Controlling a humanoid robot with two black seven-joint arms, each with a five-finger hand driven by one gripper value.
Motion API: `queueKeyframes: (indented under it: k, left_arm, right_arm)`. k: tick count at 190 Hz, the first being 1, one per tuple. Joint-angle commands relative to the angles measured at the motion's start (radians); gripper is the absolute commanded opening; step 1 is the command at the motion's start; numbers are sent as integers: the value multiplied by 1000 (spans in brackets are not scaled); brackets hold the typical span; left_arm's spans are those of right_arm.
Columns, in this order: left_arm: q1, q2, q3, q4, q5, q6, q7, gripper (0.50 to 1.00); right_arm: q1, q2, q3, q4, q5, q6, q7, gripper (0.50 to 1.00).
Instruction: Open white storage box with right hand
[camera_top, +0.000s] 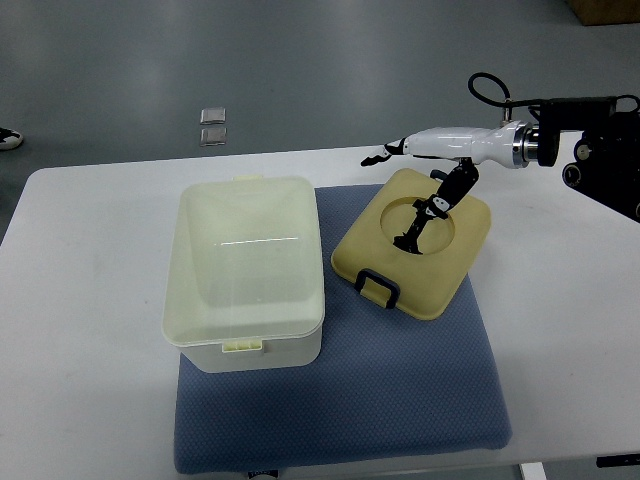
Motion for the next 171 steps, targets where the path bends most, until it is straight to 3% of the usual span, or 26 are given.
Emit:
queueKeyframes:
  k: [1, 36, 61, 118, 149, 171]
  left_arm:
    - [0, 0, -1, 0, 0, 0, 0, 1000]
    - [0, 0, 1, 0, 0, 0, 0, 1000]
    - [0, 0, 1, 0, 0, 0, 0, 1000]
    - [0, 0, -1, 0, 0, 0, 0, 1000]
    - [0, 0, 1, 0, 0, 0, 0, 1000]
    - [0, 0, -1, 0, 0, 0, 0, 1000]
  right_arm:
    - [-7, 1, 25, -20, 150, 58, 0, 926]
    - [-17, 17, 71, -90, 519, 179, 0, 926]
    - [-57, 43, 94, -148, 834, 240, -180, 926]
    - [-157, 150, 199, -237, 1363, 239, -482, 926]
    - [-177, 182, 235, -249, 1573, 225, -583, 926]
    - [-178, 205, 242, -254, 1639, 220, -612, 926]
